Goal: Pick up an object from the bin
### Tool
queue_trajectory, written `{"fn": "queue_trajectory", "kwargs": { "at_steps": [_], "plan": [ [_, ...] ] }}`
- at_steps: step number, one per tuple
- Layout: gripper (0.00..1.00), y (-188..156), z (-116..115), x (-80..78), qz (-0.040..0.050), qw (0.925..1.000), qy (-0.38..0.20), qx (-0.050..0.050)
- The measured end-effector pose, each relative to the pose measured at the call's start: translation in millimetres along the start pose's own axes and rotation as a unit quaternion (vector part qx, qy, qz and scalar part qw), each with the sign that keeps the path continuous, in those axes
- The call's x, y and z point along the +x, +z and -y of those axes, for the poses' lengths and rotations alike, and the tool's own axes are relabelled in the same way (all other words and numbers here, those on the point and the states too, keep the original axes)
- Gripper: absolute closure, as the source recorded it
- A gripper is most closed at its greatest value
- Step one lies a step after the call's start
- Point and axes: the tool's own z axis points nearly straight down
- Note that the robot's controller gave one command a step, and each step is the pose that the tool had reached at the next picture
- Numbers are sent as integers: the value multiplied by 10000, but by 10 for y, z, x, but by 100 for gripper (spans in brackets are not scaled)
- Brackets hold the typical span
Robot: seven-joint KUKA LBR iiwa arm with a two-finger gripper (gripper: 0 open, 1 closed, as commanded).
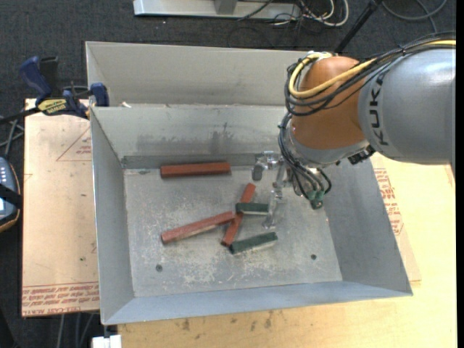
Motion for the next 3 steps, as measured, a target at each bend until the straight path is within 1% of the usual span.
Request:
{"fn": "queue_trajectory", "kwargs": {
  "at_steps": [1,2,3],
  "plan": [
    [100,761,41,-73,-14,9981,-617,-3],
    [100,761,41,-73,-14,9981,-616,-3],
    [100,389,57,57,-81,9983,-574,-9]
  ]
}}
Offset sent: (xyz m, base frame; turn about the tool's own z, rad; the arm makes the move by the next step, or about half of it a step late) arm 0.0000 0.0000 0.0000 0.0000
